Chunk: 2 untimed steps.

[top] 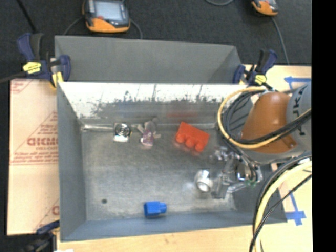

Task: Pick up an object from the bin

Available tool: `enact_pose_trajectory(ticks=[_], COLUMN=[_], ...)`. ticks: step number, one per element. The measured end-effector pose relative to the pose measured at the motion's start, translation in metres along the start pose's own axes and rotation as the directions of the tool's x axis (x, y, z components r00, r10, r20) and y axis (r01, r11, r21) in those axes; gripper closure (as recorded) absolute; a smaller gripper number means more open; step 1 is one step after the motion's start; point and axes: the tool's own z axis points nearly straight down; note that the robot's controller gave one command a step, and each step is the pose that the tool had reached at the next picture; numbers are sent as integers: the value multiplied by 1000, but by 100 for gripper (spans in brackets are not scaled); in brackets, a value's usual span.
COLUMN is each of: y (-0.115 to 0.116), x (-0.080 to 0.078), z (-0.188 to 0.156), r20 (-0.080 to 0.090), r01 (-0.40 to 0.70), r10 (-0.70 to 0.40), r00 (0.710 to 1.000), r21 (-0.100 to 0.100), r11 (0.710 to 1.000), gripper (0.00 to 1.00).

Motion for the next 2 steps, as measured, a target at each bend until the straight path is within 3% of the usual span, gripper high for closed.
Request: enact_pose_trajectory(ticks=[1, 2], y=[30, 29], x=[-12, -13], z=[28, 26], r20=[-1, 4], r01=[150, 151], r10=[-150, -151], r00=[989, 989], r21=[-1, 1], r11=[989, 989], gripper=[0, 0])
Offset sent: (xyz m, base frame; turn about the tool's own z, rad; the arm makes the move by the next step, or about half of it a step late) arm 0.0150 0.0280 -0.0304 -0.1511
